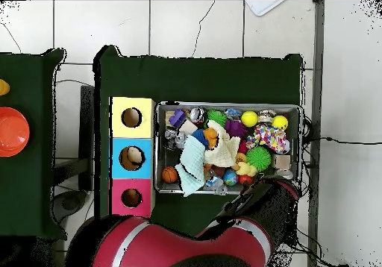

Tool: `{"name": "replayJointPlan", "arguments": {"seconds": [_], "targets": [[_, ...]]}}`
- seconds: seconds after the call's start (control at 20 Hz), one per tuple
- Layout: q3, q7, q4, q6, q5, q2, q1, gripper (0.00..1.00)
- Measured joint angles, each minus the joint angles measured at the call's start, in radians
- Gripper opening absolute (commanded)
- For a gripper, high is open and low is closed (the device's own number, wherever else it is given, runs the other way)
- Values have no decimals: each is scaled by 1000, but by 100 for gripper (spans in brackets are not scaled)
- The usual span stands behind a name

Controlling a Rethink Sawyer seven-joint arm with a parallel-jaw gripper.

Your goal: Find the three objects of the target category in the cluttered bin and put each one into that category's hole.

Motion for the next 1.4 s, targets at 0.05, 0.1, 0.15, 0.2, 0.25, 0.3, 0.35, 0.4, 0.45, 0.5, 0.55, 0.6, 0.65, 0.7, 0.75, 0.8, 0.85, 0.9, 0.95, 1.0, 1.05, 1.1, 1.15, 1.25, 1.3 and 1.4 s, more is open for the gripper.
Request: {"name": "replayJointPlan", "arguments": {"seconds": [0.05,0.1,0.15,0.2,0.25,0.3,0.35,0.4,0.45,0.5,0.55,0.6,0.65,0.7,0.75,0.8,0.85,0.9,0.95,1.0,1.05,1.1,1.15,1.25,1.3,1.4], "targets": [[0,0,0,0,4,1,0,100],[0,0,0,0,9,3,1,100],[0,0,0,0,16,5,1,100],[0,0,0,0,23,8,1,100],[0,0,0,0,30,10,1,100],[0,0,0,0,34,10,1,100],[0,0,0,0,36,11,1,100],[0,0,1,0,41,11,1,100],[0,0,1,0,45,12,1,100],[0,0,1,0,47,13,1,100],[0,0,1,0,51,13,1,100],[0,0,1,0,55,14,1,100],[0,0,1,0,60,14,1,100],[0,0,1,0,63,15,1,100],[0,0,1,0,66,15,1,100],[0,0,1,0,68,15,1,100],[0,0,1,0,72,16,3,100],[0,0,2,0,74,16,4,100],[0,0,2,0,76,16,5,100],[0,0,3,1,78,16,8,100],[0,0,3,1,81,16,10,100],[-1,0,4,0,83,16,13,100],[-3,0,7,0,83,16,17,100],[-10,0,15,0,83,13,31,100],[-15,0,22,1,83,10,44,100],[-24,0,33,1,83,2,67,100]]}}
